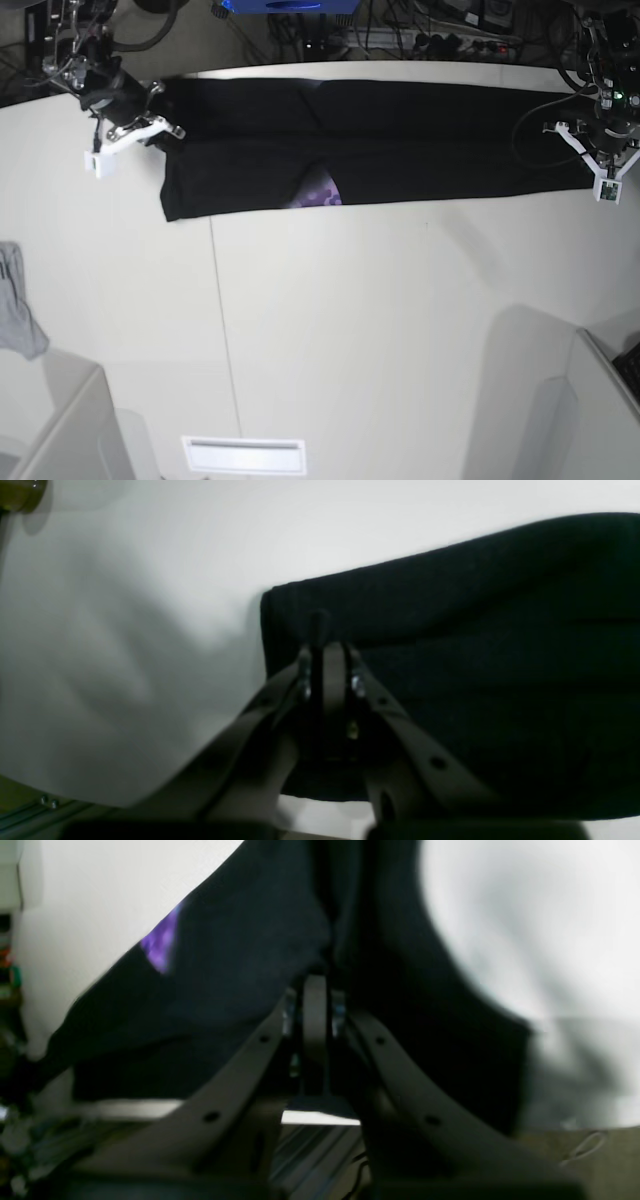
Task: Fold the T-shirt properly
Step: 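Release the hem and move both grippers to the folded edge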
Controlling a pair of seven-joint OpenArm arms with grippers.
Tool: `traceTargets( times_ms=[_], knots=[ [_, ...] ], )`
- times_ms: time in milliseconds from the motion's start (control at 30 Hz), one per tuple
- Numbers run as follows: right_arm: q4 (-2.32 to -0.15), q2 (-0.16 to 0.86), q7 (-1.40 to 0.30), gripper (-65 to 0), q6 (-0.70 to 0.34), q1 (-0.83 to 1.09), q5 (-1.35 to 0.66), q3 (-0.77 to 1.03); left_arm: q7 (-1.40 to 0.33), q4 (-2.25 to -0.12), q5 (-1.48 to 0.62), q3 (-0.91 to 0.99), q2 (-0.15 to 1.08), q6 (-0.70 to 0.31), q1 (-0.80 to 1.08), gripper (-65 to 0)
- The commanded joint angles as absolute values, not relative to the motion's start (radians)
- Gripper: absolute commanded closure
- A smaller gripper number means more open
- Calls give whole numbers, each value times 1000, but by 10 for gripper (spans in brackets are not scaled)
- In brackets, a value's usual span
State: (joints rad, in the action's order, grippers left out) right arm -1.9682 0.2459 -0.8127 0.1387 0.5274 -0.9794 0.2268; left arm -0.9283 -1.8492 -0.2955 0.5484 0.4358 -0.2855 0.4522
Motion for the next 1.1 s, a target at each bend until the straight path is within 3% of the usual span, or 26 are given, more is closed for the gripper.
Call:
traceTargets(
  times_ms=[0,133,167,267,400,533,600,667,733,800,833,867,1067],
  knots=[
    [-1983,254,-797,0,133,530,-984,234,-915,-1867,-288,559,455,-278,452,0],
    [-1983,259,-797,-9,133,535,-984,240,-915,-1867,-288,559,455,-278,455,0],
    [-1983,259,-794,-66,133,539,-984,240,-915,-1867,-288,559,455,-278,463,-3],
    [-1985,257,-791,-194,134,544,-943,242,-915,-1874,-288,561,455,-278,473,-178],
    [-1988,243,-791,-216,134,544,-845,242,-915,-1902,-288,562,455,-278,475,-397],
    [-1992,214,-791,-216,133,545,-797,272,-917,-1936,-288,630,452,-278,484,-527],
    [-2006,200,-789,-216,125,545,-797,282,-917,-1954,-297,673,449,-278,486,-540],
    [-2023,194,-786,-213,111,545,-799,282,-917,-1956,-298,691,446,-278,487,-504],
    [-2025,194,-760,-167,45,542,-799,278,-912,-1949,-298,697,421,-278,487,-378],
    [-2023,194,-730,-26,-54,542,-799,277,-908,-1945,-297,697,387,-278,489,-160],
    [-2023,194,-725,0,-99,541,-799,268,-908,-1937,-291,697,374,-278,489,-46],
    [-2020,194,-725,0,-137,536,-799,251,-906,-1922,-289,697,358,-278,487,0],
    [-1963,196,-727,0,-142,472,-740,111,-809,-1778,-288,657,325,-278,479,0]
  ],
)
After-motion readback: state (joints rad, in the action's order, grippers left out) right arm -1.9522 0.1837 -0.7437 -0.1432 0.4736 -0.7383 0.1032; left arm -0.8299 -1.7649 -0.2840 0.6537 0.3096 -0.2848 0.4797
